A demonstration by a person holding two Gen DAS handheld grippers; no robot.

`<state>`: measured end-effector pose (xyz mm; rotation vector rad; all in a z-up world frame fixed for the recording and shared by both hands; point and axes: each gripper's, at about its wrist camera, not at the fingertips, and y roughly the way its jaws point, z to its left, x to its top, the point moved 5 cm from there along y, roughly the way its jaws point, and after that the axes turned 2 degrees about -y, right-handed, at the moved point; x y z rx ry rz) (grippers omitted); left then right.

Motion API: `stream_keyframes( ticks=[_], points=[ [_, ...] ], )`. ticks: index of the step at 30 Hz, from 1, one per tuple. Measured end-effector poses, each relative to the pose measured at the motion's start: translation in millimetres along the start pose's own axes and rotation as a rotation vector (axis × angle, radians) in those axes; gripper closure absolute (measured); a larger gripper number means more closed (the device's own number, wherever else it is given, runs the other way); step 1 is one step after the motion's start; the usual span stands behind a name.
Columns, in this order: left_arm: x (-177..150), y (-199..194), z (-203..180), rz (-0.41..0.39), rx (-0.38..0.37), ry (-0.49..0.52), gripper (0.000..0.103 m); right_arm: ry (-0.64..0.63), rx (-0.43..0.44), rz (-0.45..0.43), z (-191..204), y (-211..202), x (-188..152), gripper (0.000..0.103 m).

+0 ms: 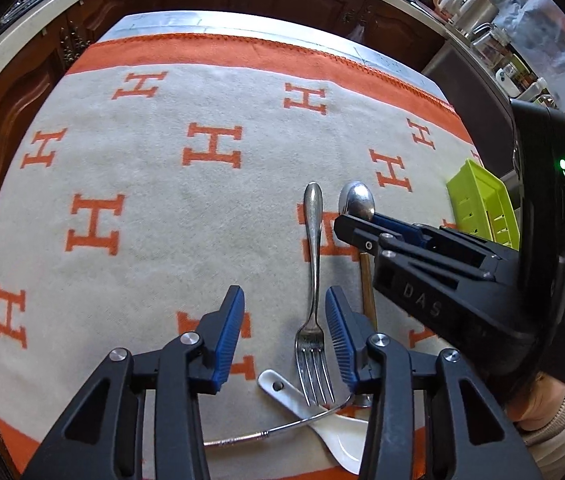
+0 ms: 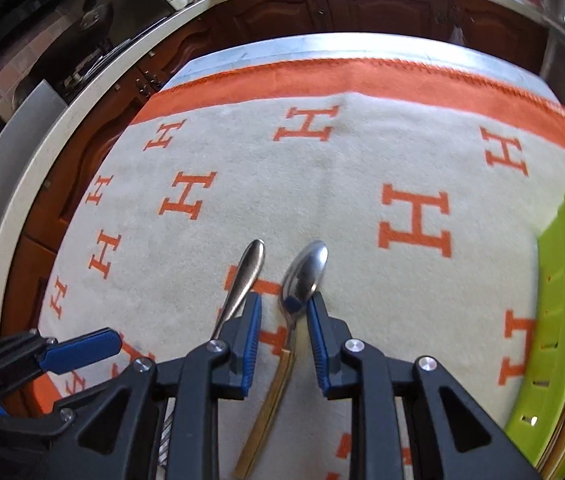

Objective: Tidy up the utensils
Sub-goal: 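Move both tools back over the remaining fork and spoons, then grasp the steel fork with the left tool while the right tool grasps the steel spoon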

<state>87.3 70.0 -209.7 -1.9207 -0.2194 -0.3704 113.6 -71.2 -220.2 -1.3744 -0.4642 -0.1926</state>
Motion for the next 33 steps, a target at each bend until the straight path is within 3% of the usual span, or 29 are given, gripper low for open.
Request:
stream_keyframes(
  ticks=[1,4,12,17,22,25,33],
  points=[
    [1,2,0,0.005,-0.012,0.001,0.064,-0.015,-0.005,-0.004,1,1,0,0.098],
    [3,8,-3,0.021,-0.048,0.009,0.067,-0.018,0.026,0.0,2,1,-2,0.101],
    [1,32,-16,0.081,-0.082,0.031,0.082,0.019,0.037,-0.039,-13,-30,-12,0.101],
    [2,40,-19,0.074,-0.04,0.029,0.088,0.042,0.033,-0.062,-22,-50,-18,0.101],
    [3,44,-27,0.049,0.052,0.077,0.1,0.062,0.03,-0.079,-29,-64,-26,0.101],
    [4,45,-32,0.032,0.076,0.079,0.101,0.078,0.033,-0.086,-34,-71,-29,0.101],
    [5,14,-48,-0.02,0.037,0.04,0.101,0.098,0.059,-0.114,-43,-96,-35,0.101]
  ],
)
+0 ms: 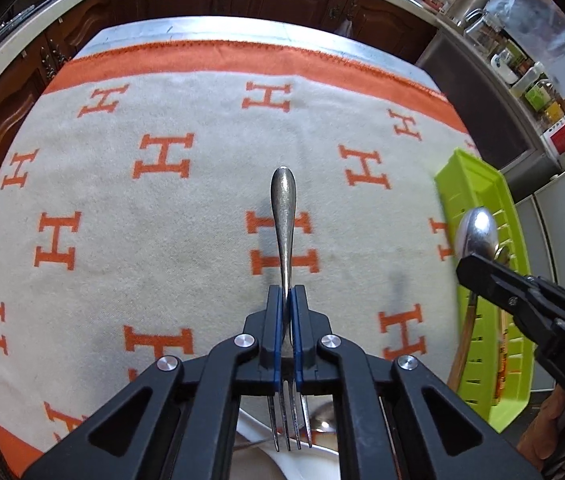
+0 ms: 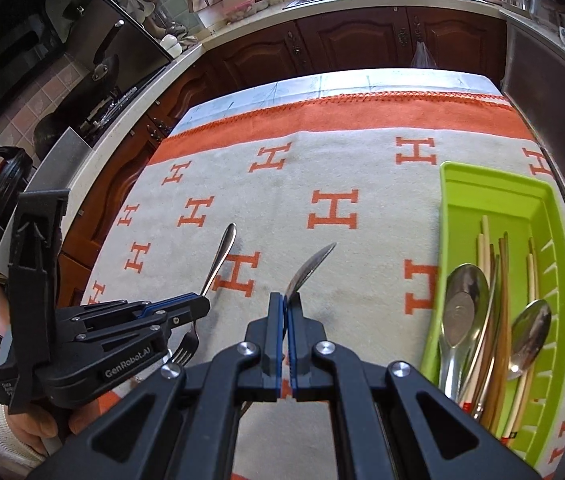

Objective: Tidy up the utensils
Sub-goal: 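Grasp the steel fork with the left tool while the right tool grasps the steel spoon, then carry the fork and spoon into the green tray and open both tools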

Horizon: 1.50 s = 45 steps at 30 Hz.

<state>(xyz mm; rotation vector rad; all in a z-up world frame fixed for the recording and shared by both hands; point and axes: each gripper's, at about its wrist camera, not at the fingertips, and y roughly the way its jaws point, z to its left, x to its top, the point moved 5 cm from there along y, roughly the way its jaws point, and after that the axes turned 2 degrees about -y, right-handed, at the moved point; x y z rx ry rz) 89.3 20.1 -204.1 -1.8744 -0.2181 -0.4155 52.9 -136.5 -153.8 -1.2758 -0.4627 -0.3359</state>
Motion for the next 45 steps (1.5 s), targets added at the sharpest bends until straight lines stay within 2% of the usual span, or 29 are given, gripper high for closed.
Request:
stream_keyframes(
  ticks=[7,14,19,24,28,33,37,41,45],
  points=[
    [2,-40,-32,-0.032,-0.066,0.011,0.101,0.028,0.02,-0.028,-12,-32,-2,0.101],
    [3,-60,-99,-0.039,-0.152,0.087,0.101,0.046,-0.031,-0.069,-41,-73,-6,0.101],
    [-1,-51,-152,-0.009,-0.205,0.148,0.101,0.072,-0.102,-0.07,-78,-92,-17,0.101],
    [-11,-28,-184,0.047,-0.236,0.165,0.101,0.091,-0.153,-0.046,-111,-97,-34,0.101],
    [-20,-6,-193,0.093,-0.231,0.159,0.101,0.065,-0.176,-0.016,-121,-91,-44,0.101],
    [-29,12,-193,0.139,-0.208,0.142,0.101,-0.016,-0.192,0.037,-115,-74,-51,0.101],
    [-32,13,-193,0.141,-0.194,0.152,0.1,-0.005,-0.175,0.092,-118,-61,-55,0.1],
    [-28,0,-191,0.102,-0.182,0.164,0.085,0.033,-0.155,0.109,-120,-59,-55,0.098],
    [-24,-22,-181,0.055,-0.163,0.168,0.077,0.042,-0.137,0.091,-114,-66,-50,0.098]
  ],
)
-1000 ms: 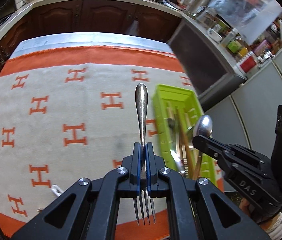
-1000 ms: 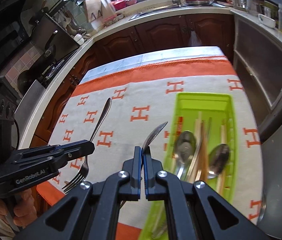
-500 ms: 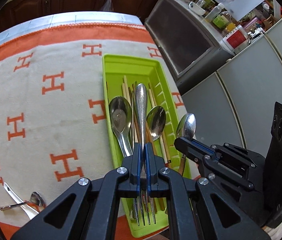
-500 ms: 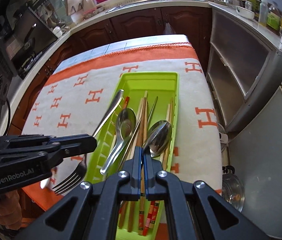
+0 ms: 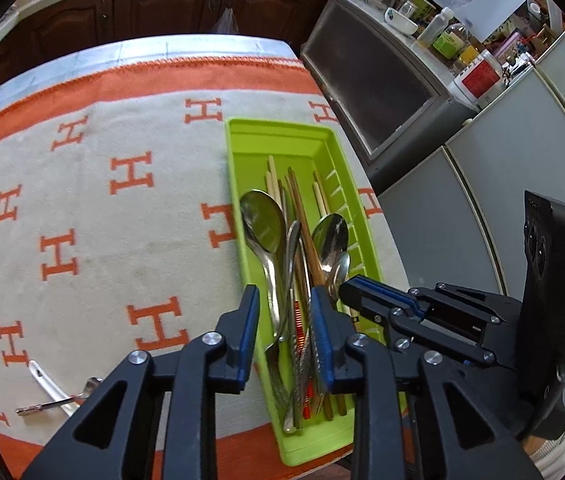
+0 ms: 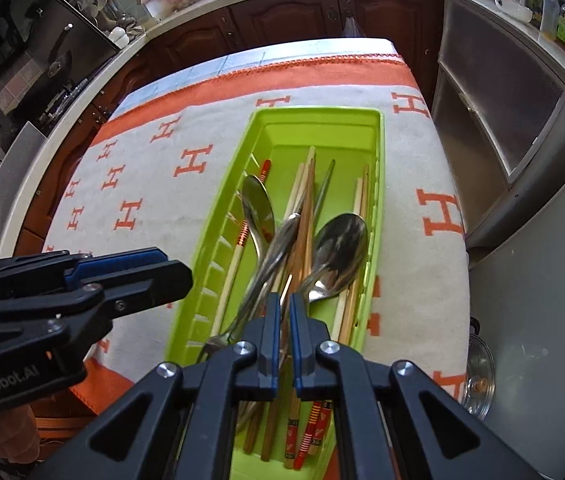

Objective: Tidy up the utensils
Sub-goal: 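Carry the fork and spoon into the green tray and open both tools, then move both tools back over the white ceramic spoon and small spoon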

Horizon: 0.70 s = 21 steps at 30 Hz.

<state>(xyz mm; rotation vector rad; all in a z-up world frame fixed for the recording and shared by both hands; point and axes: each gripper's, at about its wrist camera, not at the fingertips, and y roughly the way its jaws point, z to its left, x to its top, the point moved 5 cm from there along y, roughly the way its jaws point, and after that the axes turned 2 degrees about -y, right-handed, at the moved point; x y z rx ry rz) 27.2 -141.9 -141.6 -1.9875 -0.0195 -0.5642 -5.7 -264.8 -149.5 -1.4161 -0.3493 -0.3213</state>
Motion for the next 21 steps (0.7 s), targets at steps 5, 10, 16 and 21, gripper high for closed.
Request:
stream_keyframes(
  ticks=[5,10,16,21],
  points=[
    [-8,-30,23,-0.035,0.035,-0.034,0.068,-0.017,0.009,-0.041,13,-14,8,0.098],
    [-22,-57,59,-0.055,0.076,-0.106,0.068,-0.059,0.07,-0.062,42,-23,15,0.098],
    [-48,-81,107,-0.072,0.115,-0.226,0.063,-0.155,0.145,-0.029,91,-14,17,0.098],
    [-74,-89,142,-0.088,0.101,-0.359,0.058,-0.261,0.187,0.024,132,3,14,0.098]
  ],
)
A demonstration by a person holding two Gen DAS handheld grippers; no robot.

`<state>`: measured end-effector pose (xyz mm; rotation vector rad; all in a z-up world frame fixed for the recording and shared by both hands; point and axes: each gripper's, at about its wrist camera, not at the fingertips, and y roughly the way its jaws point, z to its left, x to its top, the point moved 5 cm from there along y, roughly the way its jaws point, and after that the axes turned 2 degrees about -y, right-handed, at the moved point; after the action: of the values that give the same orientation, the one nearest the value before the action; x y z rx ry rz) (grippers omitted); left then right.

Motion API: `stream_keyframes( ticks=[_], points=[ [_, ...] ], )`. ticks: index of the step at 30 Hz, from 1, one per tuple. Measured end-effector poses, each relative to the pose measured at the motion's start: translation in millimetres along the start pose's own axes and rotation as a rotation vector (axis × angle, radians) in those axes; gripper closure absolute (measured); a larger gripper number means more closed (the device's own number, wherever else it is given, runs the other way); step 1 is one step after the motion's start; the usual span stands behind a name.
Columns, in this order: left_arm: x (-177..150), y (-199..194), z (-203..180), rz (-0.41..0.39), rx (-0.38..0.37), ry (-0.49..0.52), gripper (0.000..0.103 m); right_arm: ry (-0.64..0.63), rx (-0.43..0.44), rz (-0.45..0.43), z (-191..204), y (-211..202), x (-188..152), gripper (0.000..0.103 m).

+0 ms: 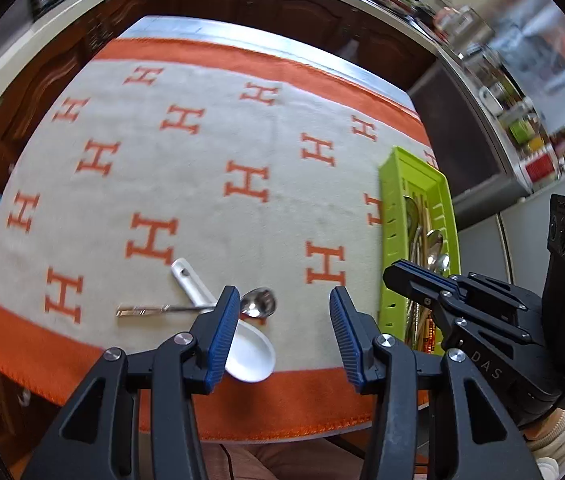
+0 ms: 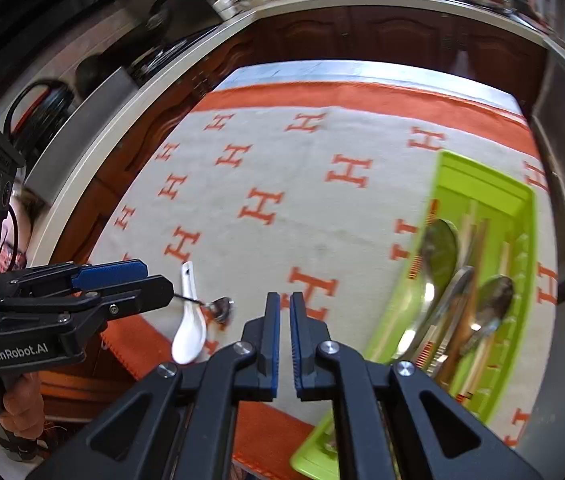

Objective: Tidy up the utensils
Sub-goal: 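Move both tools back over the white ceramic spoon and small spoon, then grasp the small steel spoon with the right tool while the left tool grasps the white ceramic spoon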

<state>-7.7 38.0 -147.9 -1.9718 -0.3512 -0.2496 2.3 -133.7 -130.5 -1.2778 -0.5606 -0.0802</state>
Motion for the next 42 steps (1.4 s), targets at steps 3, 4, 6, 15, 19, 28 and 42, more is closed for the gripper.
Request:
stream_keyframes(
  ticks=[3,4,6,15,19,28,42],
  points=[
    [-11,3,27,0.005,-0.032,-0.102,0.058,-0.073,0.031,0.037,21,16,5,0.098],
    [-15,4,36,0.008,-0.036,-0.131,0.058,-0.109,0.043,0.052,29,23,7,0.098],
    [-24,8,52,0.015,-0.035,-0.181,0.058,-0.172,0.05,0.076,42,35,9,0.098],
    [-54,18,92,0.034,-0.001,-0.288,0.058,-0.529,0.087,0.21,99,91,-1,0.098],
    [-61,21,103,0.033,0.001,-0.323,0.058,-0.62,0.1,0.261,110,109,-6,0.098],
    [-68,18,118,0.024,-0.005,-0.367,0.058,-0.697,0.118,0.282,111,128,-1,0.083],
    [-48,36,88,0.051,-0.079,-0.302,0.058,-0.33,0.061,0.21,51,123,10,0.1]
  ],
)
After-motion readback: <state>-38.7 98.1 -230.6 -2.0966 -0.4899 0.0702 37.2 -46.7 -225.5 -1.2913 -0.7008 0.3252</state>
